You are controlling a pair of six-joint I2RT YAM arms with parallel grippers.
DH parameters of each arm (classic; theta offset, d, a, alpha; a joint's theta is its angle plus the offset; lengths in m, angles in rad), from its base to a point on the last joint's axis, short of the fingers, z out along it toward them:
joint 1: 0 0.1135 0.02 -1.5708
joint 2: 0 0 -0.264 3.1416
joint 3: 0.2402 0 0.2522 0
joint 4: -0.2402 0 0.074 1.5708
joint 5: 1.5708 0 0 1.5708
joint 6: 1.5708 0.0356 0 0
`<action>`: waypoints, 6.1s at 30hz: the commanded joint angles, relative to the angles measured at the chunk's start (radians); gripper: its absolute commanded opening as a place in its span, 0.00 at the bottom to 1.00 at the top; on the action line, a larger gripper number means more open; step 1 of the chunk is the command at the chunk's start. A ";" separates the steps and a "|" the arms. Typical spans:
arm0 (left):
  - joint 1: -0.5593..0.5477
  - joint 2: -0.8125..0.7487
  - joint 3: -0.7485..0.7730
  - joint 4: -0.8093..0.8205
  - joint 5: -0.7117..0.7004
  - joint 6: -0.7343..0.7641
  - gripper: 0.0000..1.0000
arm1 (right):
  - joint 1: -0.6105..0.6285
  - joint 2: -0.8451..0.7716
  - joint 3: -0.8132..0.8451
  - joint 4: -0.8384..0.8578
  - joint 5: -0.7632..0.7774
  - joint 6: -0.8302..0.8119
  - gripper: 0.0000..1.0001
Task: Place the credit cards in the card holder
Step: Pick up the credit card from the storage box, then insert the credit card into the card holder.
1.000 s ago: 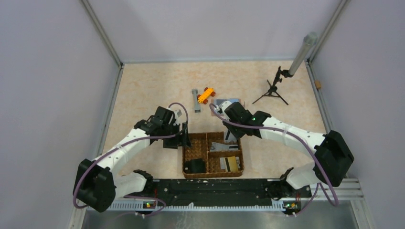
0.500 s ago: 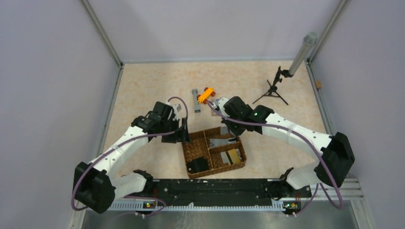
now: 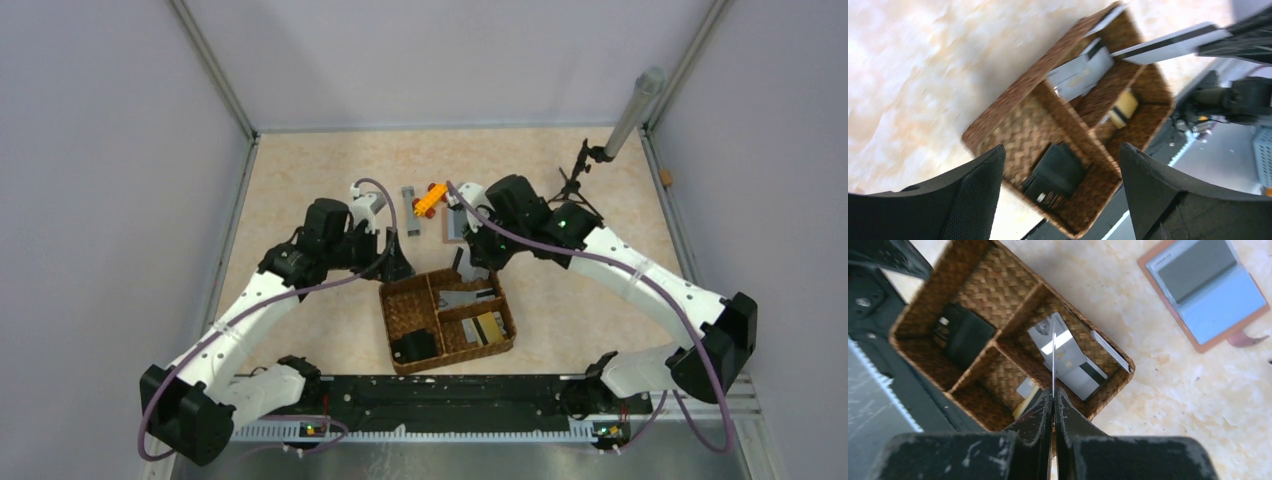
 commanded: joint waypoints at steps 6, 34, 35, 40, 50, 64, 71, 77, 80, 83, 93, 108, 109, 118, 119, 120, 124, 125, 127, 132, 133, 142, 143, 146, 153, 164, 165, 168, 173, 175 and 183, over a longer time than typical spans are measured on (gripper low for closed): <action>-0.107 0.070 0.062 0.299 0.365 0.033 0.86 | -0.106 0.002 0.076 0.046 -0.560 -0.049 0.00; -0.163 0.031 -0.233 1.105 0.226 -0.422 0.00 | -0.305 -0.188 -0.430 1.046 -0.736 0.656 0.65; -0.163 0.037 -0.239 1.140 0.227 -0.436 0.00 | -0.305 -0.182 -0.438 1.066 -0.738 0.671 0.64; -0.163 0.072 -0.248 1.187 0.246 -0.475 0.00 | -0.305 -0.152 -0.445 1.124 -0.728 0.707 0.36; -0.139 0.178 -0.024 0.791 0.004 -0.302 0.83 | -0.379 -0.060 -0.284 0.888 -0.416 0.559 0.00; 0.000 0.785 0.516 0.452 0.036 -0.306 0.77 | -0.537 0.394 -0.019 0.768 -0.322 0.452 0.00; 0.001 0.944 0.647 0.351 -0.020 -0.267 0.71 | -0.580 0.553 0.056 0.782 -0.399 0.450 0.00; 0.001 1.007 0.693 0.310 -0.044 -0.251 0.66 | -0.591 0.627 0.099 0.782 -0.417 0.444 0.00; 0.001 1.024 0.698 0.308 -0.043 -0.249 0.65 | -0.594 0.659 0.117 0.777 -0.427 0.442 0.00; 0.001 1.034 0.699 0.302 -0.046 -0.246 0.64 | -0.594 0.675 0.119 0.774 -0.423 0.437 0.00; 0.001 1.067 0.702 0.300 -0.023 -0.249 0.60 | -0.596 0.705 0.109 0.769 -0.425 0.432 0.00; -0.001 1.101 0.671 0.283 -0.043 -0.234 0.47 | -0.598 0.742 0.089 0.771 -0.458 0.502 0.00; -0.001 1.102 0.669 0.281 -0.044 -0.232 0.46 | -0.598 0.745 0.087 0.775 -0.463 0.509 0.00; 0.000 1.118 0.657 0.273 -0.068 -0.224 0.31 | -0.599 0.751 0.052 0.822 -0.486 0.558 0.00; 0.000 1.119 0.655 0.272 -0.069 -0.224 0.30 | -0.598 0.752 0.049 0.822 -0.490 0.560 0.00; 0.000 1.120 0.654 0.272 -0.071 -0.224 0.29 | -0.599 0.751 0.047 0.822 -0.493 0.563 0.00; 0.000 1.123 0.648 0.271 -0.081 -0.223 0.25 | -0.599 0.750 0.028 0.827 -0.494 0.572 0.00; 0.000 1.122 0.646 0.269 -0.085 -0.223 0.25 | -0.599 0.751 0.023 0.827 -0.490 0.577 0.00; 0.000 1.123 0.644 0.268 -0.092 -0.221 0.24 | -0.599 0.754 0.014 0.828 -0.484 0.582 0.00; 0.001 1.129 0.642 0.265 -0.094 -0.218 0.23 | -0.598 0.764 0.001 0.833 -0.485 0.585 0.00; -0.001 1.129 0.641 0.264 -0.094 -0.218 0.23 | -0.599 0.765 -0.001 0.833 -0.491 0.584 0.00; 0.000 1.131 0.640 0.267 -0.088 -0.221 0.21 | -0.595 0.773 -0.028 0.842 -0.550 0.591 0.00; -0.001 1.131 0.640 0.268 -0.087 -0.223 0.21 | -0.595 0.775 -0.033 0.851 -0.552 0.600 0.00; 0.000 1.131 0.638 0.269 -0.085 -0.224 0.20 | -0.589 0.781 -0.039 0.858 -0.553 0.613 0.00; -0.001 1.131 0.637 0.275 -0.080 -0.227 0.20 | -0.567 0.790 -0.036 0.842 -0.562 0.611 0.00; -0.001 1.132 0.635 0.278 -0.079 -0.229 0.19 | -0.554 0.769 -0.050 0.740 -0.520 0.587 0.00; -0.001 1.132 0.635 0.277 -0.080 -0.228 0.19 | -0.555 0.764 -0.054 0.729 -0.504 0.588 0.00; 0.000 1.132 0.633 0.277 -0.082 -0.229 0.19 | -0.555 0.755 -0.061 0.709 -0.487 0.586 0.00; 0.001 1.131 0.633 0.275 -0.086 -0.229 0.19 | -0.555 0.757 -0.061 0.692 -0.476 0.584 0.00; 0.001 1.131 0.633 0.275 -0.085 -0.229 0.19 | -0.554 0.762 -0.056 0.689 -0.482 0.581 0.00; 0.001 1.131 0.632 0.294 -0.062 -0.229 0.19 | -0.532 0.816 0.017 0.648 -0.494 0.566 0.00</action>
